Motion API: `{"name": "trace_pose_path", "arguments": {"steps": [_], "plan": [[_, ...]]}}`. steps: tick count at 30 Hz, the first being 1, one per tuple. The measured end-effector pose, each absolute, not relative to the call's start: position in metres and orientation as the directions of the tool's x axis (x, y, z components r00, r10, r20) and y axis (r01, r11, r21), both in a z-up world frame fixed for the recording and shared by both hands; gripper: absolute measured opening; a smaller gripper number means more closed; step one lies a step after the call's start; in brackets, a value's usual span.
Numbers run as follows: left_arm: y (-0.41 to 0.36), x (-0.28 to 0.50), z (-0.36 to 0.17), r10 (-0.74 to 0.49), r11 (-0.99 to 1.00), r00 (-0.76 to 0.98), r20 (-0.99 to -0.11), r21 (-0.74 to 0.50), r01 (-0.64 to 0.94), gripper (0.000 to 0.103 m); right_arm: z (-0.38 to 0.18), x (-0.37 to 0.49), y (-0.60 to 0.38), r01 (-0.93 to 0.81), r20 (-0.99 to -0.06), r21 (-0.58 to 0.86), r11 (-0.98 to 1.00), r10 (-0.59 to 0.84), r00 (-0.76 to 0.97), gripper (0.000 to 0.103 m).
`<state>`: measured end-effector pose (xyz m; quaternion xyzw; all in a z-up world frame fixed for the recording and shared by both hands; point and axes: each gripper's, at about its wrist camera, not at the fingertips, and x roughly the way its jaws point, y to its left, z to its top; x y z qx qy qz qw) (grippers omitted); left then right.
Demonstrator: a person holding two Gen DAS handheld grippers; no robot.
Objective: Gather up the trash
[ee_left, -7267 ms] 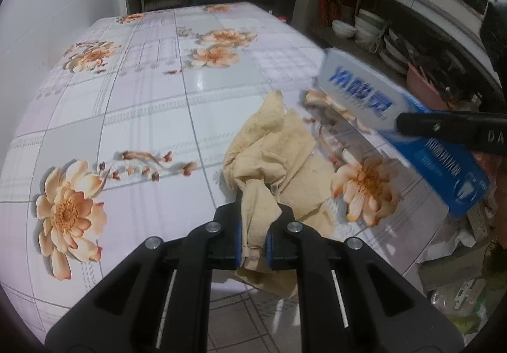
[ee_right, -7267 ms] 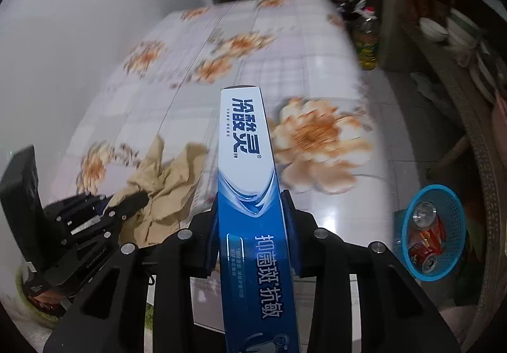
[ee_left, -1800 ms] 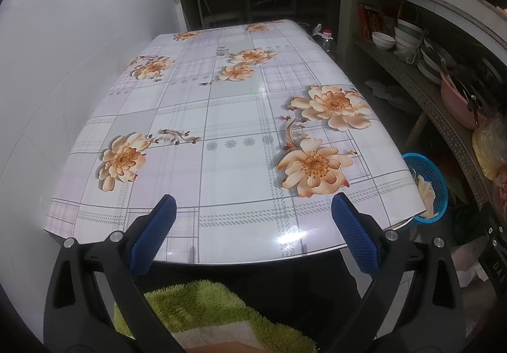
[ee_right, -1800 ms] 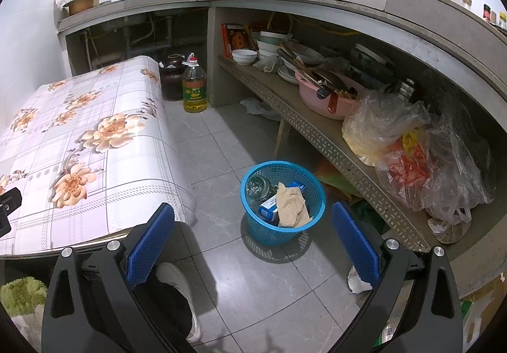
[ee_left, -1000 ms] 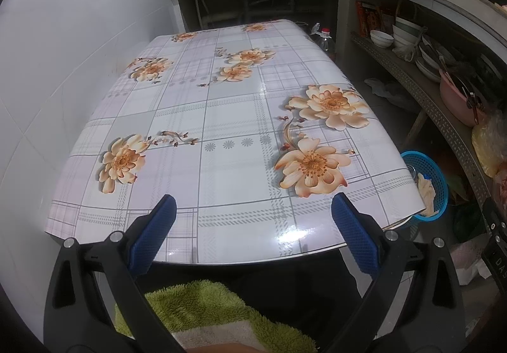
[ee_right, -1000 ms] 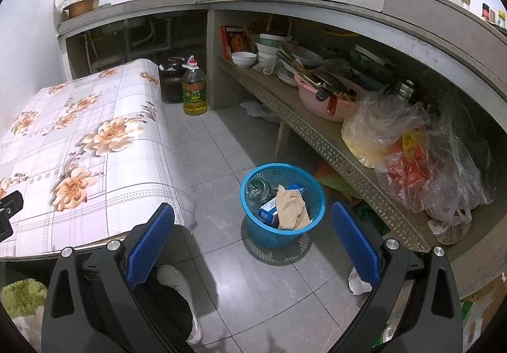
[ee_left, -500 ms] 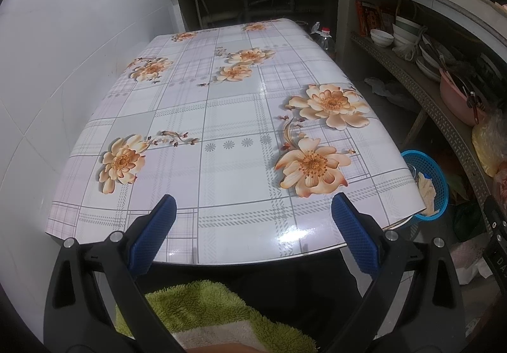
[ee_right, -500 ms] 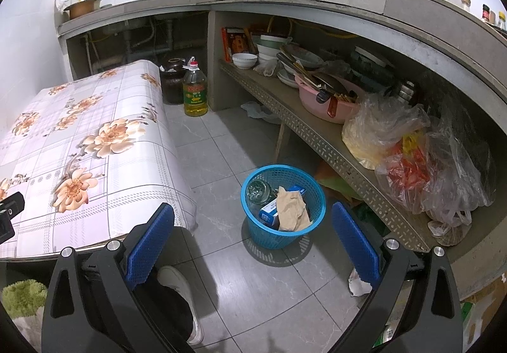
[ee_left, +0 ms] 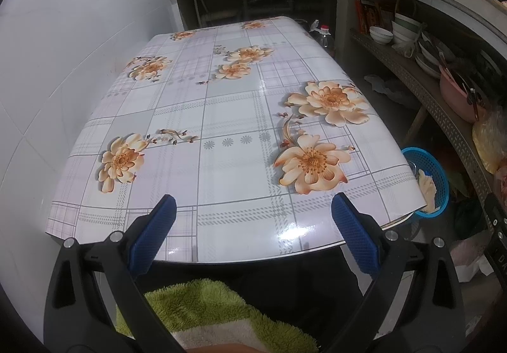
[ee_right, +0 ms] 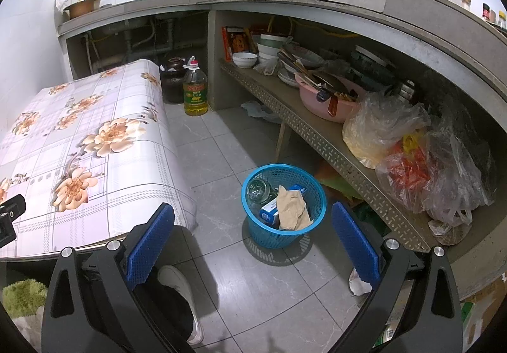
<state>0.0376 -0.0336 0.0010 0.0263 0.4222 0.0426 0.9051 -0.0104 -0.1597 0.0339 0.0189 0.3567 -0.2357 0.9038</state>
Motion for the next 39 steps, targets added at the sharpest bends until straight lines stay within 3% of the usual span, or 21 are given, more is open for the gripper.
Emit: {"name": "trace_pose_path", "arguments": {"steps": [39], "plan": [[-0.0309, 0.0380, -0.0013, 0.093, 0.995, 0.634, -0.768, 0.086, -0.042, 0.094, 0.0349, -0.0102, -0.1594, 0.441, -0.652, -0.132, 0.888, -0.413, 0.636, 0.096]]}}
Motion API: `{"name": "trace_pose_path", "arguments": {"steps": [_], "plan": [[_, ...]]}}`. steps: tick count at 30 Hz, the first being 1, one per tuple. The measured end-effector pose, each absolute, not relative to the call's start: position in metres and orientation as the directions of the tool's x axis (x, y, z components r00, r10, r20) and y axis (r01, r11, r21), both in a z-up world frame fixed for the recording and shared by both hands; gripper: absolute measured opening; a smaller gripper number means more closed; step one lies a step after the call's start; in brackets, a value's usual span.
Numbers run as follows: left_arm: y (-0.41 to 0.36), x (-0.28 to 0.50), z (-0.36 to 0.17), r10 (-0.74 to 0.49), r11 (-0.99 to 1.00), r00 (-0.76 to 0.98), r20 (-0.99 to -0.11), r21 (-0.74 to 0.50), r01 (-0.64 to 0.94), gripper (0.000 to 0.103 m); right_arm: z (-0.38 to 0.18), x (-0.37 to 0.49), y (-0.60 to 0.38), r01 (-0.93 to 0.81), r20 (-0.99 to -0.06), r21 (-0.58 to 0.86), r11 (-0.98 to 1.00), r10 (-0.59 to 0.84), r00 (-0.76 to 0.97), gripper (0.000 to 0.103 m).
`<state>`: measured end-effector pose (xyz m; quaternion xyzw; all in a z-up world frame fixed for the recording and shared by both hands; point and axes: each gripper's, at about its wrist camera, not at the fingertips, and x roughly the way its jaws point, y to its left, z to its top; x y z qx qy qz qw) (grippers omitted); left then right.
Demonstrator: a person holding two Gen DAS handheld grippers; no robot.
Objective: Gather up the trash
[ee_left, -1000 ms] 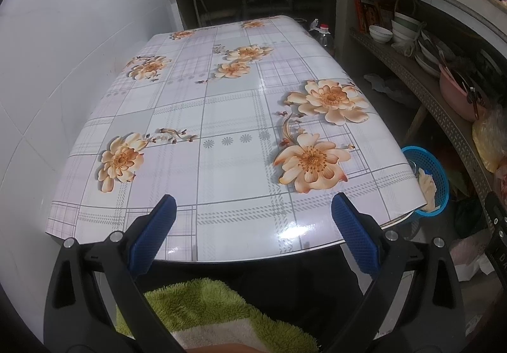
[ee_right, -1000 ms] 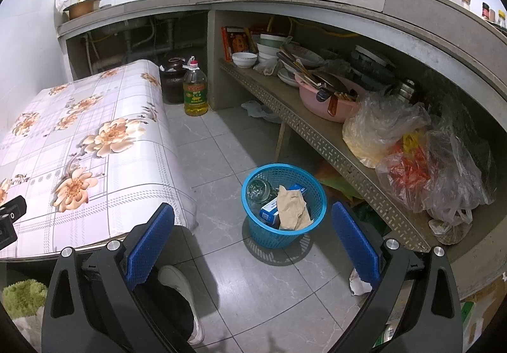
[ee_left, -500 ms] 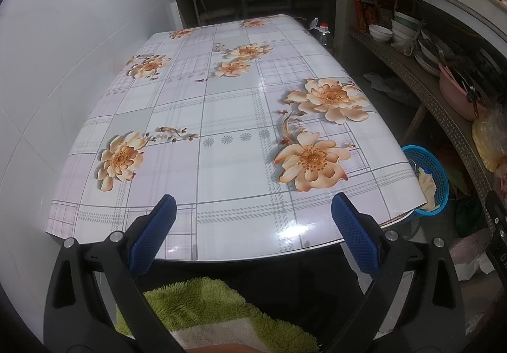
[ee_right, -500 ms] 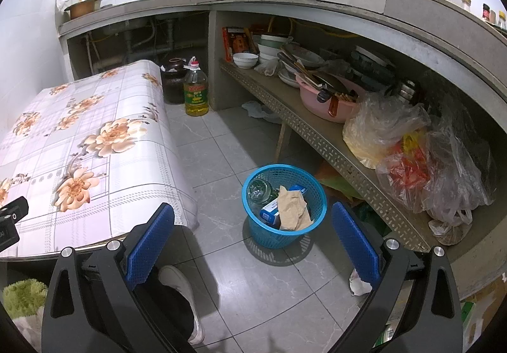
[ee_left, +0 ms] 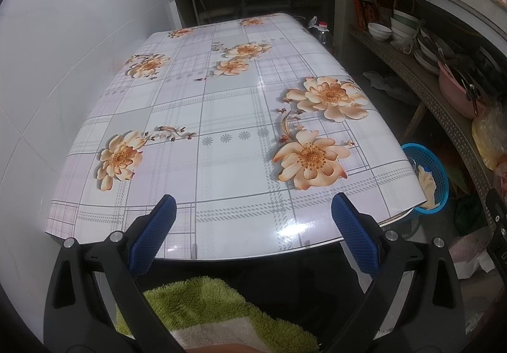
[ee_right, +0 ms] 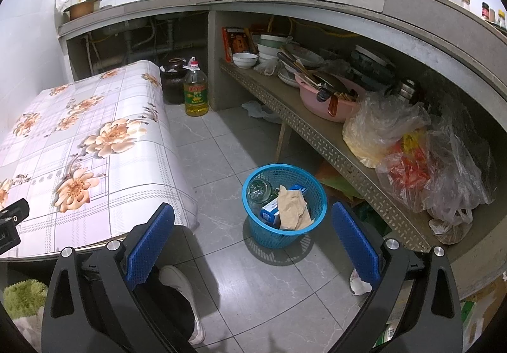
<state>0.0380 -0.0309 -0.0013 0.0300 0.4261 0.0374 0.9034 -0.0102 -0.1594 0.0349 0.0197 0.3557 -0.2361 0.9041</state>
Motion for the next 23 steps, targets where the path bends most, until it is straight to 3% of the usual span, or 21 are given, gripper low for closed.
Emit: {"name": "trace_pose_path", "arguments": {"steps": [23], "plan": [[-0.0303, 0.0415, -0.0010, 0.086, 0.996, 0.628, -0.773, 0.086, -0.031, 0.094, 0.0350, -0.0099, -0.1572, 0.442, -0.651, -0.131, 0.887, -0.414, 0.636, 0.096]]}}
